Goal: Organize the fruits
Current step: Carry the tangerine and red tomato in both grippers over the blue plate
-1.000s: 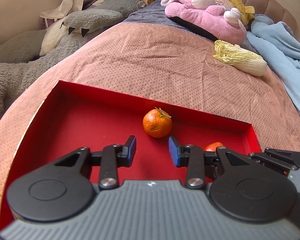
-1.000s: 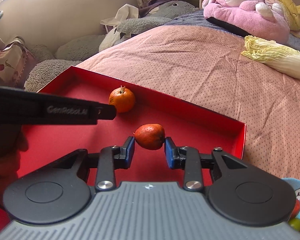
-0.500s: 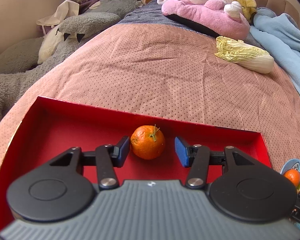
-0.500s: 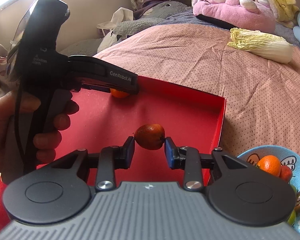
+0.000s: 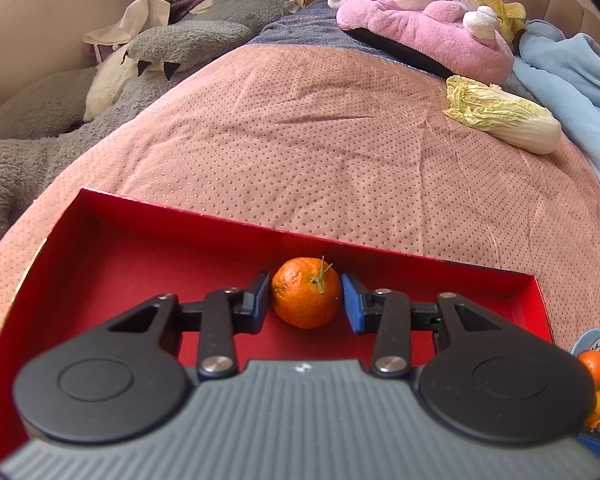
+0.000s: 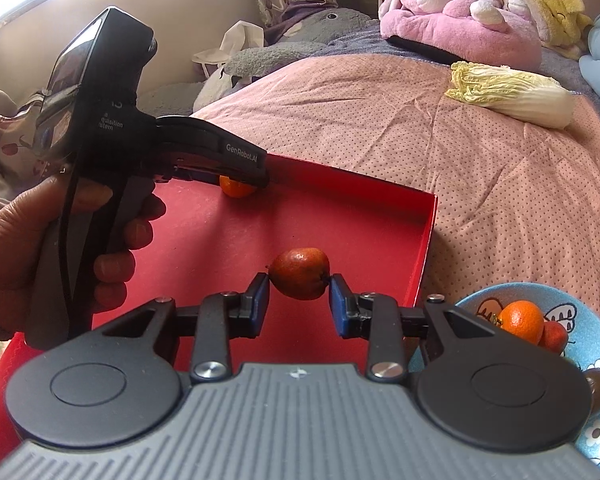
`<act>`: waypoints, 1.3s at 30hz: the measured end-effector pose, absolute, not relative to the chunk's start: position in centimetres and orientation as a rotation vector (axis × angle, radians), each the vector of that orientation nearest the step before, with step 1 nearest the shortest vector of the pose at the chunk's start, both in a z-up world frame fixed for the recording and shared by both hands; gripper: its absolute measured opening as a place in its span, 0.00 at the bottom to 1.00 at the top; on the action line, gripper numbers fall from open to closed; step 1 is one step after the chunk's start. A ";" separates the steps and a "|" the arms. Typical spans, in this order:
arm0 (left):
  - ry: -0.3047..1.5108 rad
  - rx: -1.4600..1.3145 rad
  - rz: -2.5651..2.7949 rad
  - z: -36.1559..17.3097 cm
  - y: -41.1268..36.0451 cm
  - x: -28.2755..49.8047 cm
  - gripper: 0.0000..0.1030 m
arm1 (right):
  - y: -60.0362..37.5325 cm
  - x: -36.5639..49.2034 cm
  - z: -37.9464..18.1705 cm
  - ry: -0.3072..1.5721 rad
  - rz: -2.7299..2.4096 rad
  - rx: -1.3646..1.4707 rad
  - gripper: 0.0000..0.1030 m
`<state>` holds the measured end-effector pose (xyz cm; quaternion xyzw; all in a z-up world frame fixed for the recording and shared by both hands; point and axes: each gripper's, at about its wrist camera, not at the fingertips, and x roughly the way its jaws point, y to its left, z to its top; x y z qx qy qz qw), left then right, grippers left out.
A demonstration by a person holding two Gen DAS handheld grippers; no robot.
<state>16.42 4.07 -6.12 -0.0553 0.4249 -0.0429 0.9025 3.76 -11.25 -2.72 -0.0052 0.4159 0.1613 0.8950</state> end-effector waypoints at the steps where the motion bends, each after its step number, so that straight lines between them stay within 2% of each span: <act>1: 0.879 -0.113 -0.086 -6.1 4.1 16.4 0.40 | -11.2 3.6 -2.6 0.861 0.336 -0.011 0.37; 39: 0.840 -0.082 -0.056 -3.0 4.2 8.1 0.39 | -11.2 -2.1 0.4 0.798 0.354 -0.016 0.37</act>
